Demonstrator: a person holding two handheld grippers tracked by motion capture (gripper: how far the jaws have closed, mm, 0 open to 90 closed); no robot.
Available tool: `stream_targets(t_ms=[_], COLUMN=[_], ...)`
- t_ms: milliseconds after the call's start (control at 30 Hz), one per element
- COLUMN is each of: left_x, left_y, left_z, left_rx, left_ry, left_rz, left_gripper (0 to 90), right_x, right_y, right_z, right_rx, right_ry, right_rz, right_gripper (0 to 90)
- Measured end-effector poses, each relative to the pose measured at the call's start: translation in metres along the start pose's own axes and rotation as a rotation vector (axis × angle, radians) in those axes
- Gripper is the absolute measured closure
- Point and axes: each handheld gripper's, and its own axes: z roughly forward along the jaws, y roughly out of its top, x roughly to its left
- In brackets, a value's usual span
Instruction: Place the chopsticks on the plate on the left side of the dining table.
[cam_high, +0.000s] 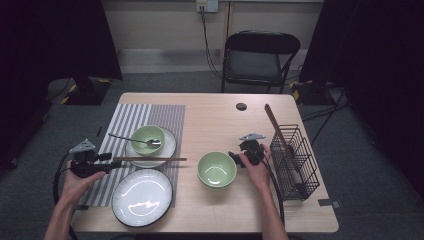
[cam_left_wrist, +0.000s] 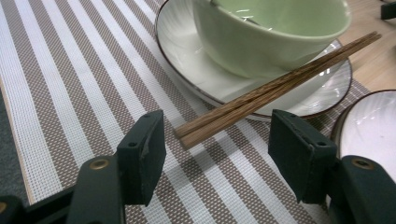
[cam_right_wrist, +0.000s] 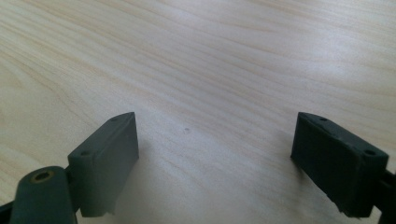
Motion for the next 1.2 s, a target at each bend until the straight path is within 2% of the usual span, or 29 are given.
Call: stream_targets(t_ms=[100,233,300,433,467,567,633,700,767,800,833,867,1000,1067,1133,1200], left_x=[-0.003,-0.011,-0.016,-0.022,-0.024,-0.027,-0.027,-0.024,-0.024,-0.026,-0.025,-0.024,-0.019,-0.017,-0.017,-0.017], left_y=[0.003,0.003,0.003,0.005,0.004,-0.001,-0.005,-0.010,-0.011,-0.013,-0.021,-0.025,-0.037,-0.041,-0.043,-0.045], left_z=[-0.002,-0.004,-0.006,-0.013,-0.013,-0.011,-0.009,-0.006,-0.005,-0.005,-0.002,0.000,0.002,0.001,0.000,0.001], left_rx=[-0.008,0.013,0.025,0.007,0.015,0.080,0.107,0.129,0.130,0.113,0.121,0.122,0.145,0.108,0.093,0.083], left_ry=[-0.008,0.008,0.020,0.040,0.044,0.076,0.082,0.079,0.084,0.097,0.118,0.112,0.119,0.115,0.117,0.131], left_rz=[-0.003,-0.009,0.009,0.019,0.011,-0.008,-0.018,-0.049,-0.042,-0.040,-0.044,-0.060,-0.072,-0.062,-0.065,-0.050], left_gripper=[33.3,31.5,29.7,26.4,25.8,23.8,22.3,20.7,19.9,20.3,21.0,20.9,20.8,20.6,20.9,19.4], right_x=[0.000,0.000,0.000,0.000,0.000,0.000,0.000,0.000,0.000,0.000,0.000,0.000,0.000,0.000,0.000,0.000], right_y=[0.000,0.000,0.000,0.000,0.000,0.000,0.000,0.000,0.000,0.000,0.000,0.000,0.000,0.000,0.000,0.000], right_z=[0.000,0.000,0.000,0.000,0.000,0.000,0.000,0.000,0.000,0.000,0.000,0.000,0.000,0.000,0.000,0.000], right_rx=[0.000,0.000,0.000,0.000,0.000,0.000,0.000,0.000,0.000,0.000,0.000,0.000,0.000,0.000,0.000,0.000], right_ry=[0.000,-0.001,-0.001,0.000,0.000,0.000,0.000,0.000,-0.001,0.000,-0.001,0.000,0.000,-0.001,0.000,-0.001], right_rz=[0.000,0.001,0.001,0.000,0.000,0.000,0.000,0.000,0.001,0.000,0.001,0.000,0.000,0.001,0.000,0.001], right_gripper=[14.1,14.1,14.1,14.1,14.1,14.1,14.1,14.1,14.1,14.1,14.1,14.1,14.1,14.1,14.1,14.1])
